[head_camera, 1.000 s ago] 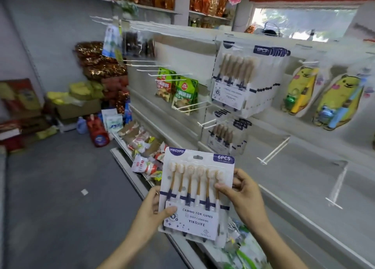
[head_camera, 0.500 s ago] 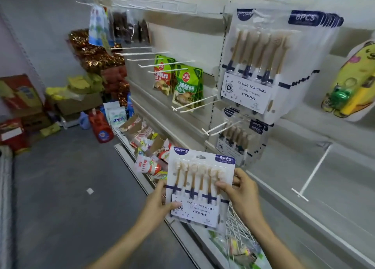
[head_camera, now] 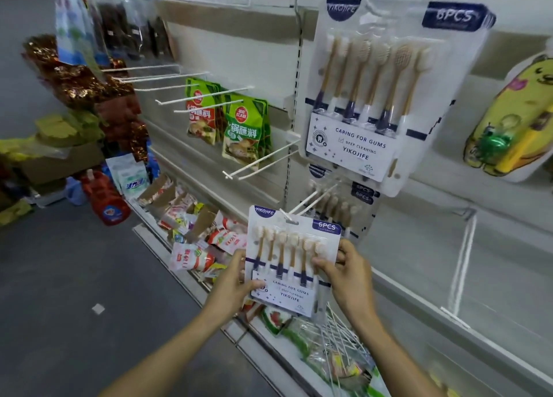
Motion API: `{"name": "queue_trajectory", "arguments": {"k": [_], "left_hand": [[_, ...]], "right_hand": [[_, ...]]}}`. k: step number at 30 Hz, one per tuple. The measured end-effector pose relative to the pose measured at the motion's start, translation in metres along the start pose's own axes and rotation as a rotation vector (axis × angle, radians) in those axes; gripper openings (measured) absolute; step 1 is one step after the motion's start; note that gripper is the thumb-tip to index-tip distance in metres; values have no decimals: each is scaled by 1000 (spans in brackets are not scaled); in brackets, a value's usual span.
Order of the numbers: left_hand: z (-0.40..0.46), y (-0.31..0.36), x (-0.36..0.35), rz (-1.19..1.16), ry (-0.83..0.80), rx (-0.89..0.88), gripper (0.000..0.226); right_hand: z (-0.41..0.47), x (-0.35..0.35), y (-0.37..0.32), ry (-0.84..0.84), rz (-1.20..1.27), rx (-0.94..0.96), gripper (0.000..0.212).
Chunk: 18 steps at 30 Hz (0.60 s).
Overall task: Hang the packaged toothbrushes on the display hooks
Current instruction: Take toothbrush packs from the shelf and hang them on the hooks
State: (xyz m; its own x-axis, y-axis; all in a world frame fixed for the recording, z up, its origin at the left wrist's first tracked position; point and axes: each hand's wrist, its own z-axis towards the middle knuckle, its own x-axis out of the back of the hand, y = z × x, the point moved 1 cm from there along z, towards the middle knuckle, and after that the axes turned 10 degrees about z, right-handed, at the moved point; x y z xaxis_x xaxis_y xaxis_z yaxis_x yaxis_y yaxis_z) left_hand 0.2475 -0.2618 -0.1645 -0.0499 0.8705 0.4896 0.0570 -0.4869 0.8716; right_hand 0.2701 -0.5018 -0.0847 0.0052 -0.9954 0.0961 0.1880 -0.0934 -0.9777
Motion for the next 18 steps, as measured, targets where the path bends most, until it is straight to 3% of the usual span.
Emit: {"name": "queue_trajectory", "arguments": {"k": [8,13,18], "left_hand": [[42,1,8,6,-122,-78,61],[66,0,10,29,-229,-102,50],[98,7,3,55,-283,-126,55]], "right_hand": [[11,-10,6,116,-85,16,45],[20,-11,15,212,-131,-13,40],[33,-10,21,304,-169,-36,33]]}}
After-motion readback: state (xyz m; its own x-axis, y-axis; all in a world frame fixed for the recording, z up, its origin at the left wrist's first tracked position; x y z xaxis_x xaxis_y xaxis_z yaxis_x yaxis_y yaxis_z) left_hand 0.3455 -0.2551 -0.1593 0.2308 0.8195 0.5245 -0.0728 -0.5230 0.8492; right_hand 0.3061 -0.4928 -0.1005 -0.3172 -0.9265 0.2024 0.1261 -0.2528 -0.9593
